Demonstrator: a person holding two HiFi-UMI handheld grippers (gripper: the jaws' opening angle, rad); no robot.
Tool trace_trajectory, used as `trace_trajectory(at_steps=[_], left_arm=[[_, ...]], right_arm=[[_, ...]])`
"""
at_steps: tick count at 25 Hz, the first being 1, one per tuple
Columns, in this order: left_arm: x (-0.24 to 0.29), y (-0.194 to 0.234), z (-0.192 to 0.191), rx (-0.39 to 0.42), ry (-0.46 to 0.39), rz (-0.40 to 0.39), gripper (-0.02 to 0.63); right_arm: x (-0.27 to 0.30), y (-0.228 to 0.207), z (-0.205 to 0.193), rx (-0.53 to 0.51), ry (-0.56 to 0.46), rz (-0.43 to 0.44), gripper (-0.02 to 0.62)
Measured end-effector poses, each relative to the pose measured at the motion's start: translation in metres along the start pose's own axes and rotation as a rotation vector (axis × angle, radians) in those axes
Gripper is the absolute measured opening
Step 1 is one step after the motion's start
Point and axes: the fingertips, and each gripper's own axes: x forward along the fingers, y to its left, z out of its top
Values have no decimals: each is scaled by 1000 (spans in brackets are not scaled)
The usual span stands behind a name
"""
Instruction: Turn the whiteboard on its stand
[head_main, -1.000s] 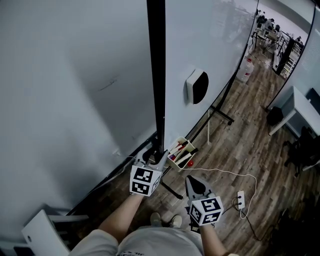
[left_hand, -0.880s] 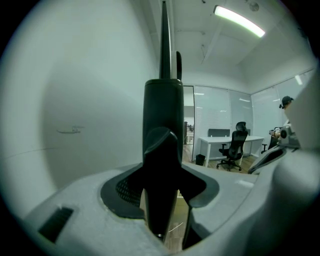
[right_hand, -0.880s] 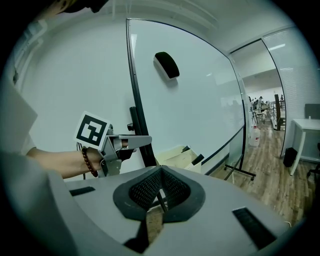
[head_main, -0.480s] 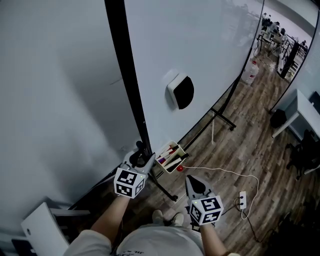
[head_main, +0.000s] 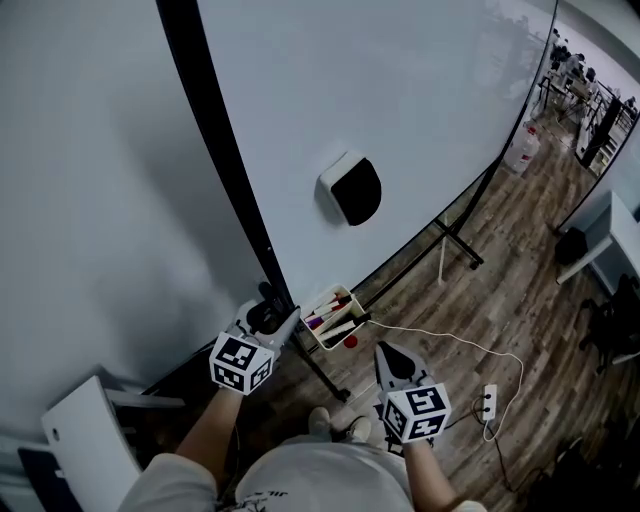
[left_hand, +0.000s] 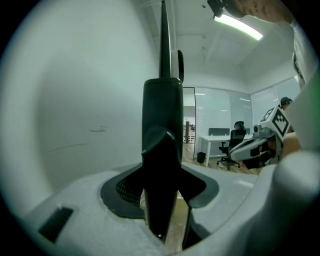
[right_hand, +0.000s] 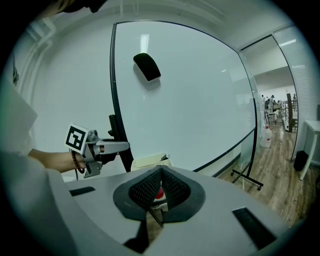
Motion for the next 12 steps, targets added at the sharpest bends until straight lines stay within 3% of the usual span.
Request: trace_trajectory(at_steps=[12], left_arm=[[-13, 7, -9, 26, 33, 83, 205]], right_arm=[[-1, 17, 2, -21, 0, 40, 6]])
